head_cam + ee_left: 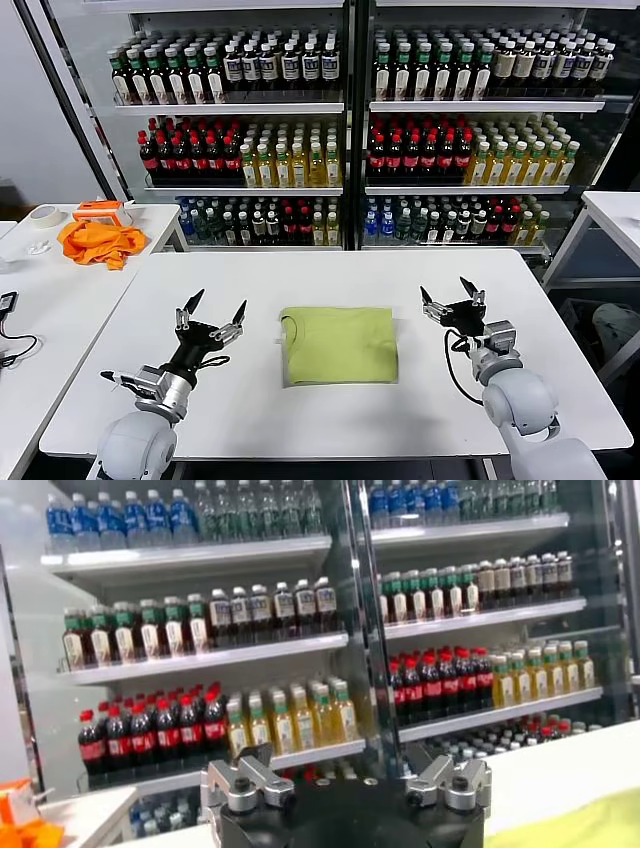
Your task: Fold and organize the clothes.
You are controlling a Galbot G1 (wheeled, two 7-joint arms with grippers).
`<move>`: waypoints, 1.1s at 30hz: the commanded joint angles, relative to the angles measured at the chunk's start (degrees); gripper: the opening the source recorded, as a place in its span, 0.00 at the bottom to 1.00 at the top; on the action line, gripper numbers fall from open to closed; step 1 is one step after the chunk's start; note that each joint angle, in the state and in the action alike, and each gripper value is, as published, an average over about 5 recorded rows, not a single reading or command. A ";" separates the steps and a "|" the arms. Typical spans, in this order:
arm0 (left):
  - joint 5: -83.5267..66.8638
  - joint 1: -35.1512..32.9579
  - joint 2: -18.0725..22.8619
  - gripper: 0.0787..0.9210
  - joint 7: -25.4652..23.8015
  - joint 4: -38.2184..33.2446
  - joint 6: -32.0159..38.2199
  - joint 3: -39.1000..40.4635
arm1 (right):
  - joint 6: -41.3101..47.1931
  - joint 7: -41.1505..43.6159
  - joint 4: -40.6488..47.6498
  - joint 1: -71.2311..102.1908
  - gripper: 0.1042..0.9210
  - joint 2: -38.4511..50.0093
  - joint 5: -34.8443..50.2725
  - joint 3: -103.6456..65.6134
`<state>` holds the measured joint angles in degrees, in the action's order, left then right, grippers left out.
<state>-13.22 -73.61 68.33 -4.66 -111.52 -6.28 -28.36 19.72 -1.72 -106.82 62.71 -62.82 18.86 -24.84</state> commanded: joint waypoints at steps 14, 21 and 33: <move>7.80 2.96 0.92 0.88 1.07 1.93 1.61 1.65 | -3.31 1.26 -0.90 3.21 0.88 1.58 -5.37 -5.11; 5.19 5.26 1.63 0.88 2.11 3.12 -0.23 2.37 | -5.51 1.56 -0.40 4.25 0.88 1.41 -6.07 -5.51; 5.04 5.88 1.20 0.88 2.23 3.51 1.56 2.58 | -7.06 -1.38 1.59 4.37 0.88 -0.40 -10.35 -3.12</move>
<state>-8.30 -68.54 69.47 -2.80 -108.41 -5.26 -26.15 14.14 -2.00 -106.30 66.28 -62.68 11.48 -28.62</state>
